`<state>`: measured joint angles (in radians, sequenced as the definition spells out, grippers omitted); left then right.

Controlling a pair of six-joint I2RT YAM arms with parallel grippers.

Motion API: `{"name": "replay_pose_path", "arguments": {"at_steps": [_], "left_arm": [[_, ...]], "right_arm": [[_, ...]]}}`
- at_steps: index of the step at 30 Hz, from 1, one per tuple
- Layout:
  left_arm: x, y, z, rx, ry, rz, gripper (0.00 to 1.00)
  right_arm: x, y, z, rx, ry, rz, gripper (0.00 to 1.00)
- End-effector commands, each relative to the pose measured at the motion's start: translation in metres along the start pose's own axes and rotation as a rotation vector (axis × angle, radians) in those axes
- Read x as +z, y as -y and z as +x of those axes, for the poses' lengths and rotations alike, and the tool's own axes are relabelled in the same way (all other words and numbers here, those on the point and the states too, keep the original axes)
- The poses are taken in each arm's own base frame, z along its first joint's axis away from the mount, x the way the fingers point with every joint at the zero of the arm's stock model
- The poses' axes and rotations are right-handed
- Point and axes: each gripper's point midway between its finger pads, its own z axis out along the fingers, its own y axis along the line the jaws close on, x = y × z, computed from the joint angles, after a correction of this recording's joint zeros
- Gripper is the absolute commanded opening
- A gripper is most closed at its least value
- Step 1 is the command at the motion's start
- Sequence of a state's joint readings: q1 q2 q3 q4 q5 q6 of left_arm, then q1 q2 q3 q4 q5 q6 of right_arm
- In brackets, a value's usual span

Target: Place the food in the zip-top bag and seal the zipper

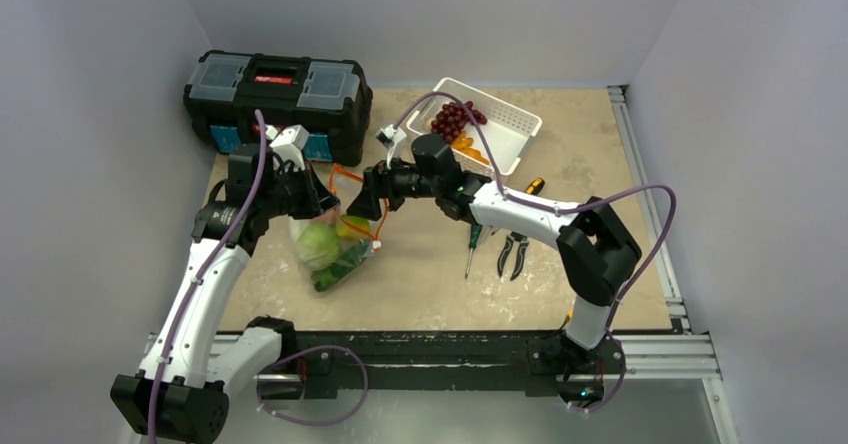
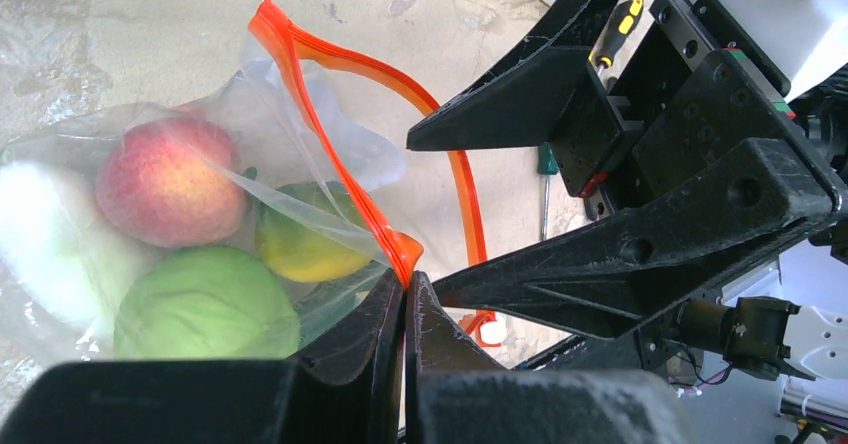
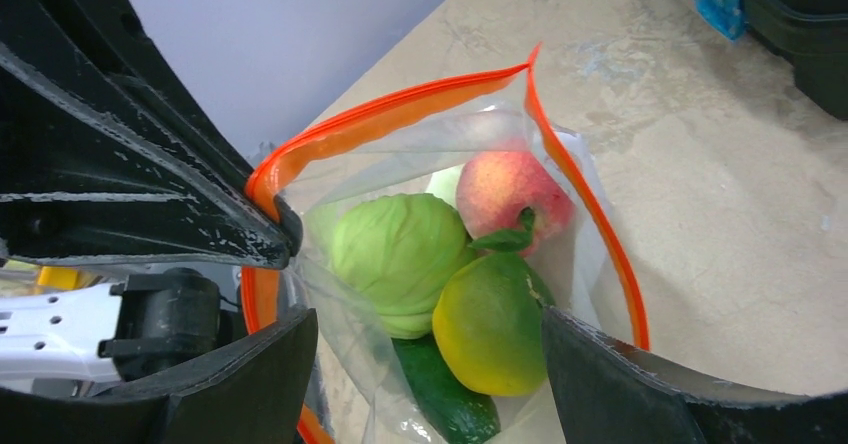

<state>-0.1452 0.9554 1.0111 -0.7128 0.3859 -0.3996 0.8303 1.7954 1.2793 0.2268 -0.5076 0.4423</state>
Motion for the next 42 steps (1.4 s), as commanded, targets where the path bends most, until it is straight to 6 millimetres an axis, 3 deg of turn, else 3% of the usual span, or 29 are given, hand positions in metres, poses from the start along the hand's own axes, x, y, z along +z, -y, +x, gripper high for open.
{"name": "replay_pose_path", "arguments": {"at_steps": [1, 9, 13, 17, 22, 25, 30, 42], "left_arm": [[-0.001, 0.005, -0.009, 0.029, 0.038, 0.026, 0.00], [-0.001, 0.005, -0.008, 0.027, 0.035, 0.028, 0.00], [-0.001, 0.006, -0.008, 0.025, 0.033, 0.031, 0.00], [0.000, 0.004, -0.008, 0.025, 0.032, 0.023, 0.00], [0.001, 0.001, -0.008, 0.024, 0.032, 0.007, 0.00], [0.002, 0.000, -0.008, 0.023, 0.031, 0.004, 0.00], [0.002, 0.000, -0.007, 0.022, 0.027, 0.003, 0.00], [0.001, 0.003, -0.008, 0.024, 0.026, 0.019, 0.00]], "right_arm": [[-0.023, -0.016, -0.038, -0.100, 0.082, 0.046, 0.82], [-0.061, -0.007, -0.001, -0.098, 0.031, 0.139, 0.82], [-0.072, -0.021, 0.012, -0.069, 0.102, 0.078, 0.82], [-0.065, -0.047, 0.028, -0.034, 0.213, 0.050, 0.82], [-0.077, -0.079, 0.033, -0.012, 0.496, 0.030, 0.83], [-0.065, -0.075, 0.032, -0.007, 0.526, 0.102, 0.84], [-0.042, -0.064, 0.039, 0.099, 0.525, 0.155, 0.79], [-0.018, -0.031, 0.042, 0.081, 0.515, 0.357, 0.66]]}}
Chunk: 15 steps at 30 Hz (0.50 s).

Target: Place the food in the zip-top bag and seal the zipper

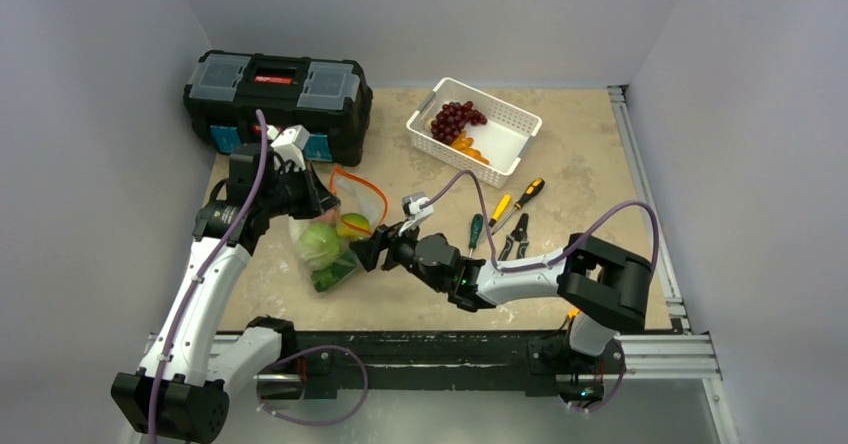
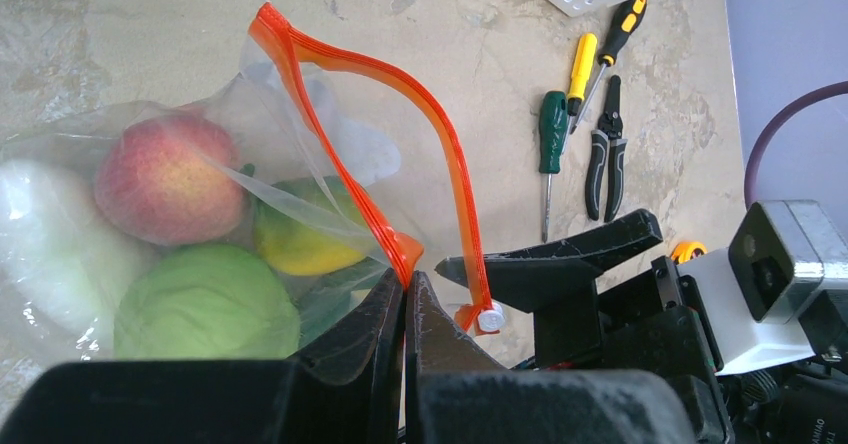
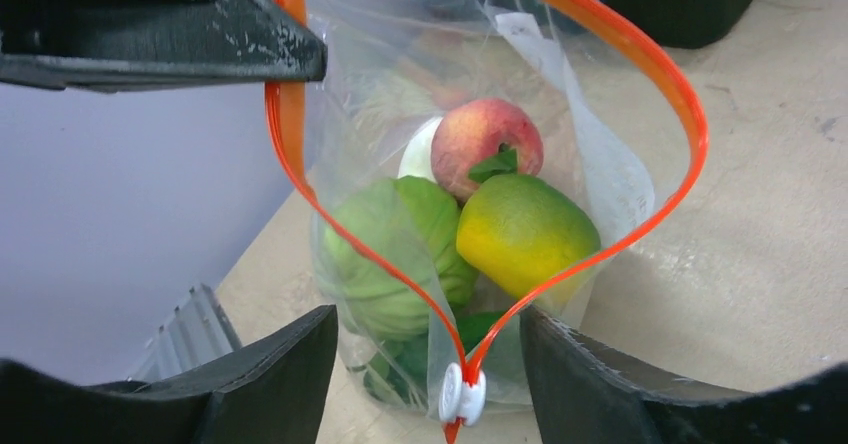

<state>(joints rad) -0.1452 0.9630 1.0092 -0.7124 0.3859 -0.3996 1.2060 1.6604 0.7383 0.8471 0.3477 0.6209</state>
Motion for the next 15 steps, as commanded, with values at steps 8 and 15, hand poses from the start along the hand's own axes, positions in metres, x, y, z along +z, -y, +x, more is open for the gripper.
{"name": "replay_pose_path", "arguments": {"at_steps": [8, 15], "left_arm": [[-0.0017, 0.0060, -0.0087, 0.025, 0.035, 0.029, 0.00], [-0.0040, 0.0053, -0.0102, 0.029, 0.049, 0.019, 0.00]], "right_arm": [[0.0179, -0.0063, -0.0257, -0.078, 0.063, 0.056, 0.34], [0.0168, -0.0089, -0.0283, -0.154, 0.050, 0.041, 0.05]]}}
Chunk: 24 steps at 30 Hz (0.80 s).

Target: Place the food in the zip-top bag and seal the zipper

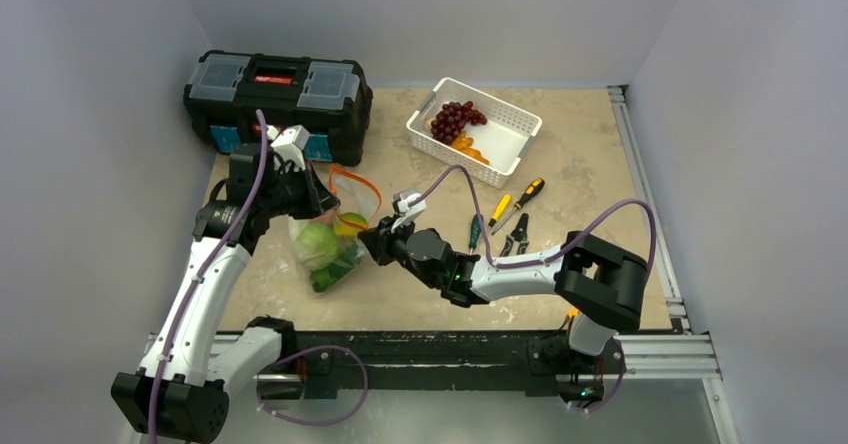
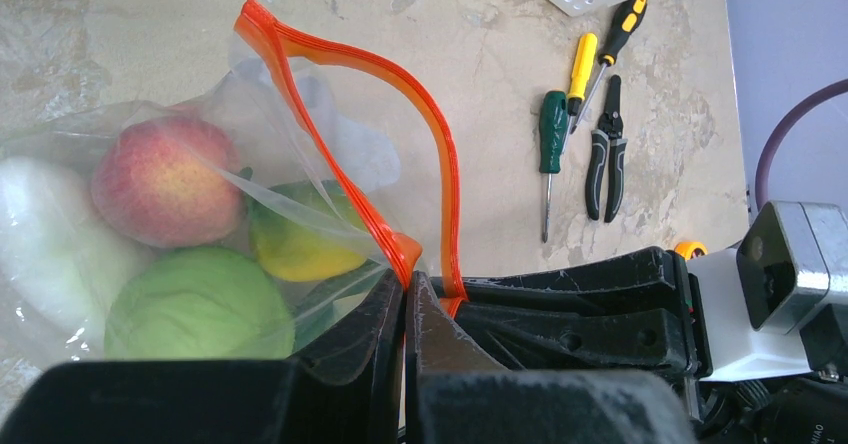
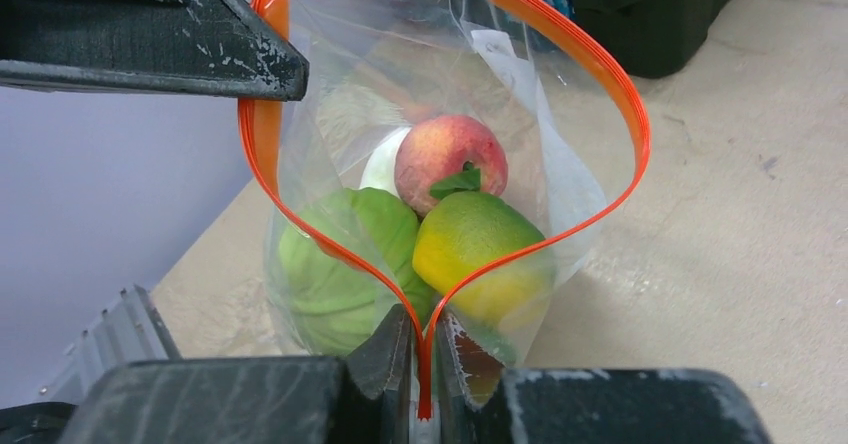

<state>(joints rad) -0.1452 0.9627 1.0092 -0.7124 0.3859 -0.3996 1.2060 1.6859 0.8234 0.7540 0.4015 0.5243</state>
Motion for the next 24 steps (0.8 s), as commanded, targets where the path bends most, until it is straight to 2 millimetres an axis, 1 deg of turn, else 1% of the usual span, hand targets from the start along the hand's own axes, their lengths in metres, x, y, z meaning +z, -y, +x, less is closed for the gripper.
{"name": "replay_pose_path", "arguments": {"at_steps": [1, 4, 9, 10, 12, 13, 16, 19, 20, 21, 22, 24], "left_arm": [[-0.004, 0.005, -0.011, 0.029, 0.052, 0.017, 0.00], [-0.005, 0.004, -0.012, 0.031, 0.059, 0.007, 0.00], [-0.006, 0.003, -0.012, 0.042, 0.059, 0.003, 0.00], [-0.006, 0.004, -0.012, 0.051, 0.052, 0.012, 0.07], [-0.007, 0.006, -0.012, 0.062, 0.052, 0.021, 0.27], [-0.009, 0.008, -0.013, 0.071, 0.059, 0.028, 0.36], [-0.023, 0.018, -0.022, 0.111, 0.135, 0.059, 0.49], [-0.042, 0.029, -0.032, 0.156, 0.245, 0.091, 0.61], [-0.048, 0.029, -0.035, 0.159, 0.287, 0.084, 0.72], [-0.055, 0.029, -0.039, 0.155, 0.334, 0.076, 0.89], [-0.062, 0.030, -0.044, 0.155, 0.393, 0.071, 0.93], [-0.081, 0.033, -0.049, 0.152, 0.490, 0.071, 0.96]], "right_arm": [[0.001, -0.013, -0.025, -0.053, 0.048, -0.021, 0.00], [-0.004, -0.016, -0.032, -0.074, 0.047, -0.037, 0.00], [-0.015, -0.043, -0.047, -0.081, 0.038, -0.159, 0.00], [-0.017, -0.048, -0.050, -0.069, 0.032, -0.176, 0.00], [-0.020, -0.058, -0.053, 0.004, 0.012, -0.210, 0.00], [-0.021, -0.062, -0.055, 0.049, 0.004, -0.216, 0.00], [-0.024, -0.074, -0.060, 0.175, -0.017, -0.245, 0.00], [-0.024, -0.074, -0.066, 0.300, -0.051, -0.214, 0.00], [-0.024, -0.073, -0.069, 0.334, -0.055, -0.207, 0.00], [-0.026, -0.072, -0.071, 0.365, -0.059, -0.201, 0.00], [-0.026, -0.069, -0.074, 0.399, -0.064, -0.194, 0.00], [-0.028, -0.065, -0.079, 0.448, -0.074, -0.196, 0.00]]}}
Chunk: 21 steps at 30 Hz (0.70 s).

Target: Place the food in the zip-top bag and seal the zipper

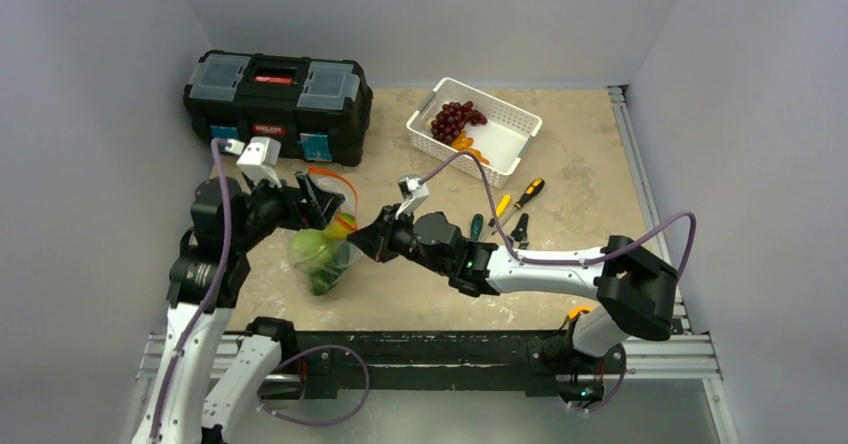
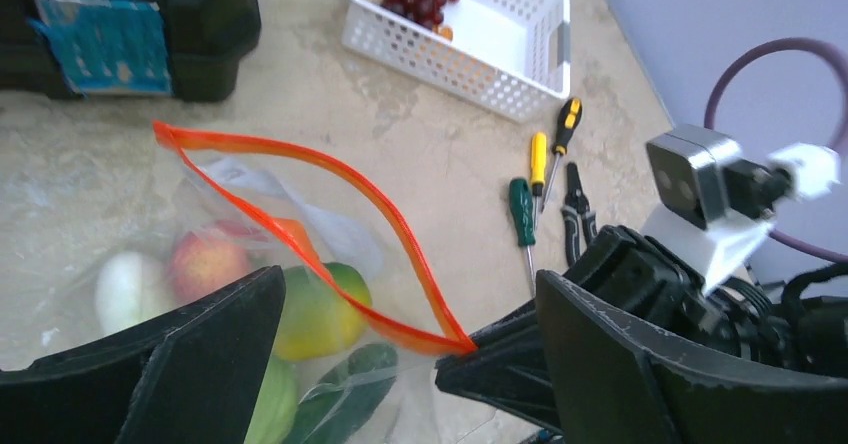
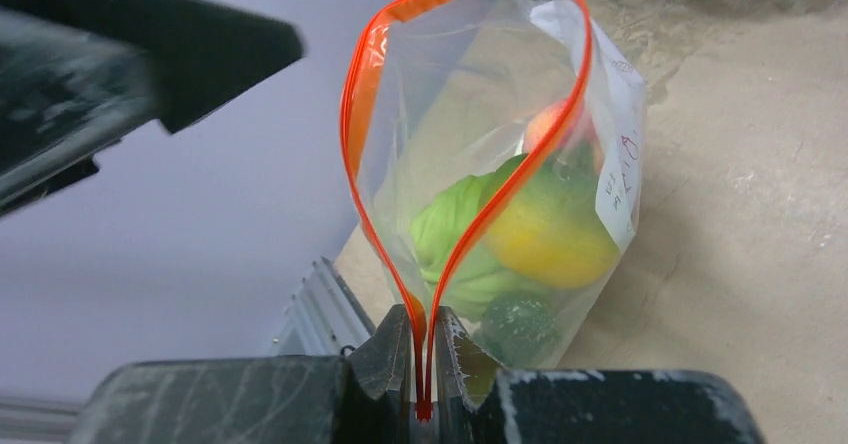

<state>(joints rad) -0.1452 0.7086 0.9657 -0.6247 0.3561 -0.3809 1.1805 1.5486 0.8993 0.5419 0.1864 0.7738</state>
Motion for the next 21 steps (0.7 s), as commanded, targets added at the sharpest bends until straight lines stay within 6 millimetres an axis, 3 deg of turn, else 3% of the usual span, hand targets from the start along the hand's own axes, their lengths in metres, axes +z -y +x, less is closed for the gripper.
{"name": "replay_pose_path", "arguments": {"at_steps": [1, 6, 10, 12, 17, 21], "left_arm": [[-0.026, 0.006, -0.035, 0.027, 0.237, -0.012, 0.97], [-0.049, 0.008, -0.035, -0.019, 0.260, -0.051, 1.00], [-0.051, 0.019, -0.031, -0.049, 0.245, 0.004, 1.00], [-0.050, 0.032, -0.030, -0.061, 0.217, 0.074, 1.00], [-0.038, 0.087, -0.024, -0.023, 0.081, 0.421, 0.96], [-0.019, 0.114, -0.013, 0.073, -0.034, 0.494, 0.91]], "right_arm": [[-0.011, -0.025, -0.041, 0.205, 0.043, -0.060, 0.00], [-0.022, -0.015, -0.061, 0.314, 0.062, -0.050, 0.00], [-0.031, -0.012, -0.081, 0.385, 0.080, -0.059, 0.00], [-0.035, -0.011, -0.091, 0.407, 0.106, -0.052, 0.00], [-0.047, -0.013, -0.113, 0.429, 0.146, -0.039, 0.00], [-0.059, -0.009, -0.140, 0.365, 0.215, 0.002, 0.00]]}}
